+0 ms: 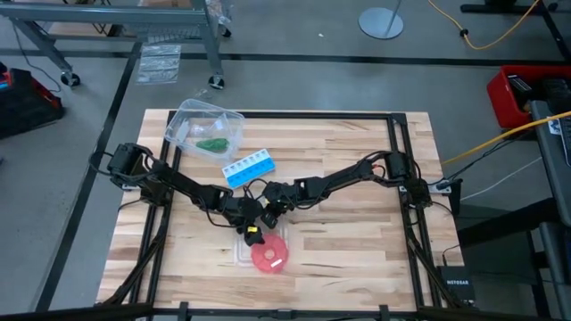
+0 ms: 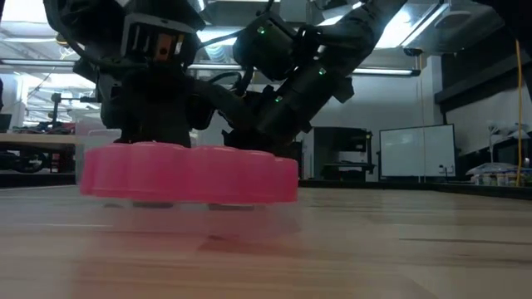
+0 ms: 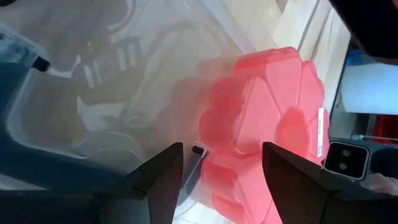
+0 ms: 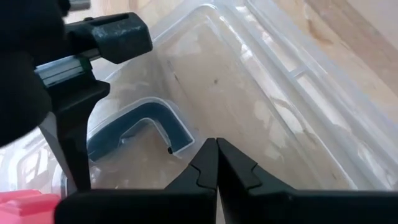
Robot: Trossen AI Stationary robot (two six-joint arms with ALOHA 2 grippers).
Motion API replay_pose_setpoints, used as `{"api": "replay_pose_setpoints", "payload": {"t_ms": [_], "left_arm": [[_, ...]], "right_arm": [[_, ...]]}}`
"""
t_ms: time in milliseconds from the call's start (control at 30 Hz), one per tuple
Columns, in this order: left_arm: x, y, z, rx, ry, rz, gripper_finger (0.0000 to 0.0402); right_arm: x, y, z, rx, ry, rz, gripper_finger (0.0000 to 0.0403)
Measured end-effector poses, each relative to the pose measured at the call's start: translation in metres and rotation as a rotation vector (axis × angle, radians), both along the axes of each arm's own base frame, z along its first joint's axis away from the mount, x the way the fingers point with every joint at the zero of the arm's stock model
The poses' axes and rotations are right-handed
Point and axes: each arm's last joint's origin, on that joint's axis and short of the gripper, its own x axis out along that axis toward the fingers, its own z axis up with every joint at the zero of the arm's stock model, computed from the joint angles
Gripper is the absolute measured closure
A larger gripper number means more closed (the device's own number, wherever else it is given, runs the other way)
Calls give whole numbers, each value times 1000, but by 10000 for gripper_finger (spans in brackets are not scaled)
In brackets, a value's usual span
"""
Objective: Roll bandage
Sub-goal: Remove the pill organizer from the lid
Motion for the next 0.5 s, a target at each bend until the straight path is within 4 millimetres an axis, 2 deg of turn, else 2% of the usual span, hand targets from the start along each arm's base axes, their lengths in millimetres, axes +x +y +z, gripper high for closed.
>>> {"api": "replay_pose_setpoints", "payload": {"t_ms": [167,500], "left_arm": [[3,0,3,43,0,-10,194],[20,-4,29,248,60,-109,194]], "right_arm": [[0,-3,0,-3,1,-13,398],[1,-10,0,-21,-10,-71,398]]}}
